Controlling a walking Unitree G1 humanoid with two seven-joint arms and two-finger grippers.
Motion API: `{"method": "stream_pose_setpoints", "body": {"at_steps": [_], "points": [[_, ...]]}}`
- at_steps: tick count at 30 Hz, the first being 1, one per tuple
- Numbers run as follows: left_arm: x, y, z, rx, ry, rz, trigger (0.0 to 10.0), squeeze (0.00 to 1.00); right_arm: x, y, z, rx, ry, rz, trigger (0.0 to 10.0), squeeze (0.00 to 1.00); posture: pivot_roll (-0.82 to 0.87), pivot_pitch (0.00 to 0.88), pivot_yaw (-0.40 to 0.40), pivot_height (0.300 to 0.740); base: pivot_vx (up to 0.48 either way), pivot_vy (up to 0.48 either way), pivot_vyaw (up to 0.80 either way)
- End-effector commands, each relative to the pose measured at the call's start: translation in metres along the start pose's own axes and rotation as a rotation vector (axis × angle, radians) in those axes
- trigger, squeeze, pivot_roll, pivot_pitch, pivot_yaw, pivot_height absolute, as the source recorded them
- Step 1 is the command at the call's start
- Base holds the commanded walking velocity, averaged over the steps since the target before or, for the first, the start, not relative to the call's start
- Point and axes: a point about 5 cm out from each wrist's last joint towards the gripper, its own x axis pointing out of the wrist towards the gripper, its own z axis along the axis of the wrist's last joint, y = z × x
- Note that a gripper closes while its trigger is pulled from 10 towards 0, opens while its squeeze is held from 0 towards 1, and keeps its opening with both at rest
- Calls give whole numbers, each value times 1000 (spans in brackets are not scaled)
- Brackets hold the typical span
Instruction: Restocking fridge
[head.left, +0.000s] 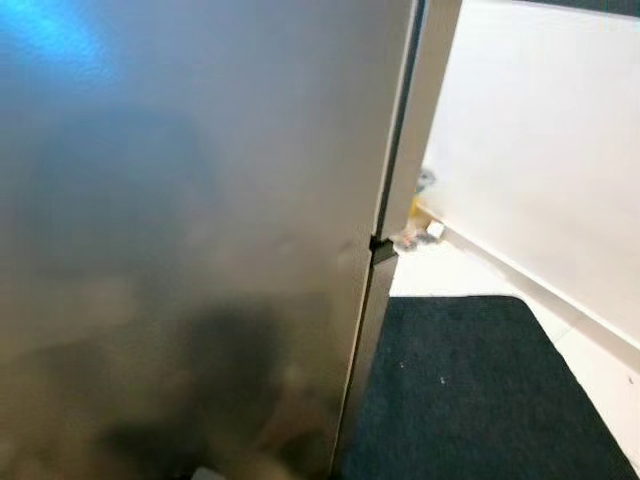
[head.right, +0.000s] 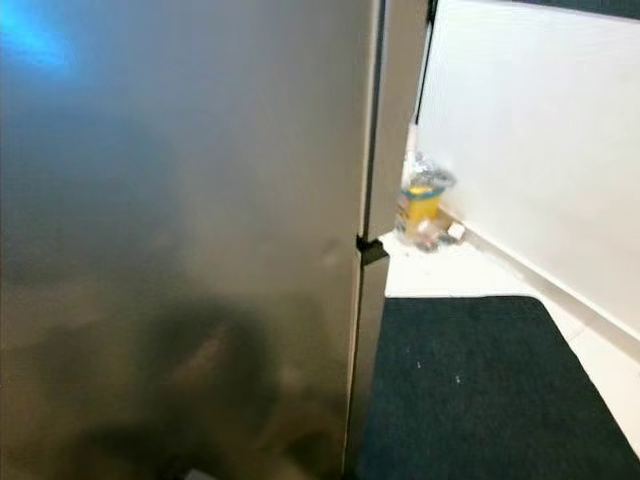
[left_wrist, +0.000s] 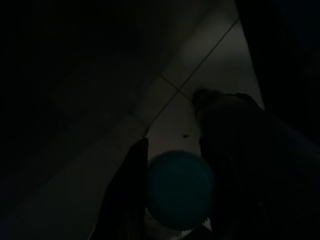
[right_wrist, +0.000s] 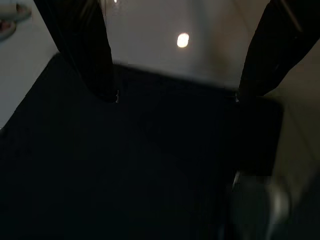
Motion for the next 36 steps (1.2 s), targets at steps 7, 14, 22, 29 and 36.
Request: {"method": "stream_pose_setpoints", "body": {"at_steps": [7,14,22,29,36], "points": [[1,-7,4,-4,-13,-45,10000,0,-7,-40,60,55,-248,-105,10000,0,-87,0,-20,740,0,0,0],[1,-8,3,-4,-12,-52,10000,0,-23,-65,109,35,-489,-90,10000,0,-89,0,-21,740,0,0,0],[0,-8,-1,-31,-17,-66,10000,0,-48,-75,152,-70,-758,52,10000,0,-87,0,-21,740,0,0,0],[-2,-3,-7,-130,-33,-55,10000,0,-74,-83,186,-124,-963,157,10000,0,-87,0,-19,740,0,0,0],[-6,-2,-21,-238,-35,-57,10000,0,-112,-100,227,-182,-1180,123,10000,0,-80,0,-23,740,0,0,0]]}}
